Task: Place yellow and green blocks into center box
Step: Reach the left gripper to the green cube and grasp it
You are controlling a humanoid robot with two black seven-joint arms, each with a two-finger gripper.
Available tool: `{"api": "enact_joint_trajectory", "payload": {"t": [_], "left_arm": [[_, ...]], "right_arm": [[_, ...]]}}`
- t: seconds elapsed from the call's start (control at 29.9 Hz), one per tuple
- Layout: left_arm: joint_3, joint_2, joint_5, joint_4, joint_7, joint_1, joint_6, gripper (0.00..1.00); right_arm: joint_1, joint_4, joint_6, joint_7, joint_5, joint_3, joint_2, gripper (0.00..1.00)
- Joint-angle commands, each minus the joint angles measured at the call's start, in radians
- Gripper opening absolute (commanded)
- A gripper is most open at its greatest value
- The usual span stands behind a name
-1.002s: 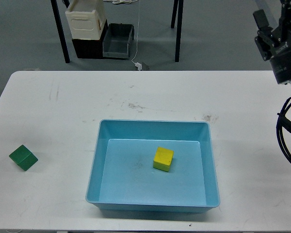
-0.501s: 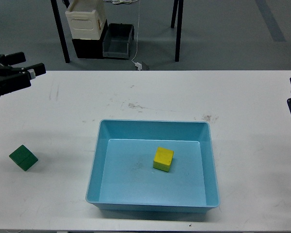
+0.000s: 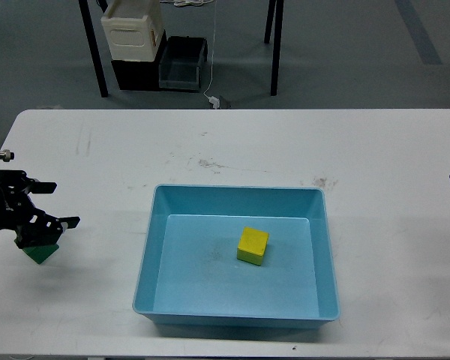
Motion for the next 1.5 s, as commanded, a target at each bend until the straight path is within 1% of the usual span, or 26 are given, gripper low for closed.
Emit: {"api": "enact_joint_trajectory", "payload": {"t": [0.0, 0.13, 0.3, 0.4, 0.5, 0.77, 0.97, 1.14, 1.27, 1.34, 1.4, 1.47], "left_arm": [[0.023, -0.036, 0.023, 0.052, 0.0, -0.008, -0.002, 0.94], [0.066, -0.059, 0.029, 0.112, 0.0, -0.023, -0.003, 0.96], [0.184, -0.079, 0.028, 0.159, 0.0, -0.089, -0.003, 0.96], [0.226, -0.109, 0.028, 0.204, 0.0, -0.117, -0.002, 0.97], [0.237, -0.135, 0.028, 0.254, 0.0, -0.128, -0.002, 0.97], [0.261, -0.172, 0.026, 0.334, 0.0, -0.129, 0.001, 0.97], [0.292, -0.175, 0.019, 0.34, 0.0, -0.129, 0.009, 0.97], [0.292, -0.174, 0.011, 0.342, 0.0, -0.128, 0.012, 0.96], [0.292, -0.172, 0.009, 0.34, 0.0, -0.128, 0.009, 0.92], [0.292, -0.172, 0.009, 0.342, 0.0, -0.124, 0.012, 0.86], [0.293, -0.172, 0.011, 0.342, 0.0, -0.123, 0.011, 0.84], [0.293, -0.172, 0.011, 0.342, 0.0, -0.121, 0.011, 0.8]], "right_arm": [[-0.016, -0.001, 0.0, 0.0, 0.0, 0.0, 0.002, 1.0], [-0.022, -0.002, 0.0, 0.001, 0.0, 0.0, 0.002, 1.0], [-0.022, -0.004, 0.0, 0.001, 0.001, 0.0, 0.002, 1.0], [-0.022, -0.004, 0.0, 0.0, 0.002, 0.0, 0.005, 1.0], [-0.031, -0.004, 0.0, 0.0, 0.002, 0.0, 0.022, 1.0], [-0.051, -0.002, 0.0, 0.001, 0.002, 0.0, 0.025, 1.0], [-0.051, -0.002, 0.0, 0.001, 0.001, 0.0, 0.025, 1.0], [-0.052, -0.002, 0.0, 0.001, 0.002, 0.0, 0.025, 1.0], [-0.058, -0.002, 0.0, 0.001, 0.002, 0.0, 0.025, 1.0], [-0.06, -0.002, 0.0, 0.001, 0.002, 0.0, 0.025, 1.0], [-0.063, -0.004, 0.0, 0.001, 0.002, 0.0, 0.025, 1.0], [-0.065, -0.004, 0.0, 0.001, 0.002, 0.0, 0.025, 1.0]]}}
